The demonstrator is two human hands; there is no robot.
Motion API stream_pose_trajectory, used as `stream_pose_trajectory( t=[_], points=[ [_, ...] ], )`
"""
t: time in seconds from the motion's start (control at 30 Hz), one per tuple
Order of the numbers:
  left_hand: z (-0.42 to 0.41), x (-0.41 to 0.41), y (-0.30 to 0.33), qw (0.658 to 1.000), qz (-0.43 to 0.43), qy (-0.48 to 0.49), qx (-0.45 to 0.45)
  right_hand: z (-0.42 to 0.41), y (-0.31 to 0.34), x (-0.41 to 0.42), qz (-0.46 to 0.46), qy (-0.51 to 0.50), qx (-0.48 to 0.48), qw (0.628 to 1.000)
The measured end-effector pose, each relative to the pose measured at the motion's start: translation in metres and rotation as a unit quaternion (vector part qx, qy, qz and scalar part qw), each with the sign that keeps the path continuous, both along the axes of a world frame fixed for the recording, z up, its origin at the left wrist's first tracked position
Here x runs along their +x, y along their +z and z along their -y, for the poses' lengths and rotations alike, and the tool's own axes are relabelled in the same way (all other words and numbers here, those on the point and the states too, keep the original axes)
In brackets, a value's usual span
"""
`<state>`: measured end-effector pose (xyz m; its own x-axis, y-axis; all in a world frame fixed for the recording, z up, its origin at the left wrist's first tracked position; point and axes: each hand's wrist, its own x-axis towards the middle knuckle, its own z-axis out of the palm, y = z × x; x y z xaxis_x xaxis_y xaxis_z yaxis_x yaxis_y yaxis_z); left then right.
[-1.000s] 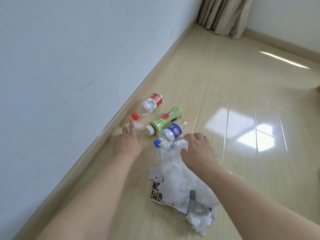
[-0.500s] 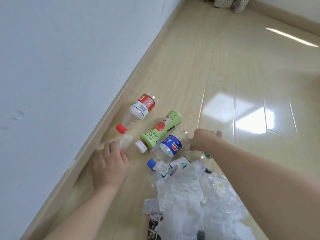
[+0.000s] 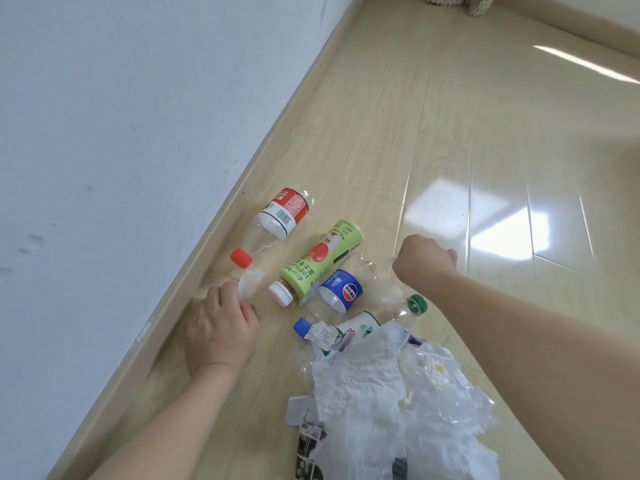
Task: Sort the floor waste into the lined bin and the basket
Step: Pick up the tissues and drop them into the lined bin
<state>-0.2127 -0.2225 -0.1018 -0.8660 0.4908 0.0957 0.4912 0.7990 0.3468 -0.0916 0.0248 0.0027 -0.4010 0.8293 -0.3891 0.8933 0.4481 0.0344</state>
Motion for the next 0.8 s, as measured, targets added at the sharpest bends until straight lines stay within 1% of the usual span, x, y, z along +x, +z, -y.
stream_pose_trajectory(
  t=[0.1, 0.2, 0.27, 0.37, 0.43, 0.47, 0.53, 0.57, 0.63, 0.7, 0.8],
  points=[
    [0.001, 0.001, 0.002, 1.0, -0.002, 0.0, 0.005, 0.007, 0.027, 0.01, -0.042, 0.009, 0.044, 0.998],
    [0.003, 0.002, 0.005, 1.0, 0.0, -0.008, 0.01, 0.024, 0.047, 0.024, -0.099, 0.008, 0.063, 0.993],
    [0.006, 0.004, 0.007, 1.0, 0.006, -0.013, 0.009, 0.042, 0.055, 0.035, -0.146, -0.003, 0.052, 0.988],
    [0.017, 0.019, 0.011, 0.999, 0.029, -0.005, 0.015, 0.069, 0.069, 0.051, -0.21, -0.012, 0.008, 0.978],
    [0.034, 0.04, 0.017, 0.995, 0.089, 0.019, 0.026, 0.085, 0.08, 0.066, -0.24, -0.011, -0.018, 0.97],
    [0.04, 0.05, 0.021, 0.99, 0.133, 0.034, 0.043, 0.091, 0.084, 0.075, -0.255, -0.012, -0.031, 0.966],
    [0.049, 0.071, 0.043, 0.969, 0.223, 0.046, 0.095, 0.106, 0.096, 0.099, -0.274, -0.018, -0.051, 0.96],
    [0.051, 0.079, 0.057, 0.962, 0.241, 0.039, 0.119, 0.113, 0.101, 0.112, -0.282, -0.025, -0.06, 0.957],
    [0.045, 0.098, 0.093, 0.958, 0.249, -0.008, 0.139, 0.123, 0.118, 0.142, -0.304, -0.055, -0.087, 0.947],
    [0.028, 0.12, 0.132, 0.947, 0.275, -0.072, 0.149, 0.128, 0.135, 0.17, -0.324, -0.084, -0.117, 0.935],
    [-0.008, 0.173, 0.192, 0.927, 0.298, -0.177, 0.146, 0.124, 0.169, 0.226, -0.365, -0.103, -0.118, 0.918]
  ],
)
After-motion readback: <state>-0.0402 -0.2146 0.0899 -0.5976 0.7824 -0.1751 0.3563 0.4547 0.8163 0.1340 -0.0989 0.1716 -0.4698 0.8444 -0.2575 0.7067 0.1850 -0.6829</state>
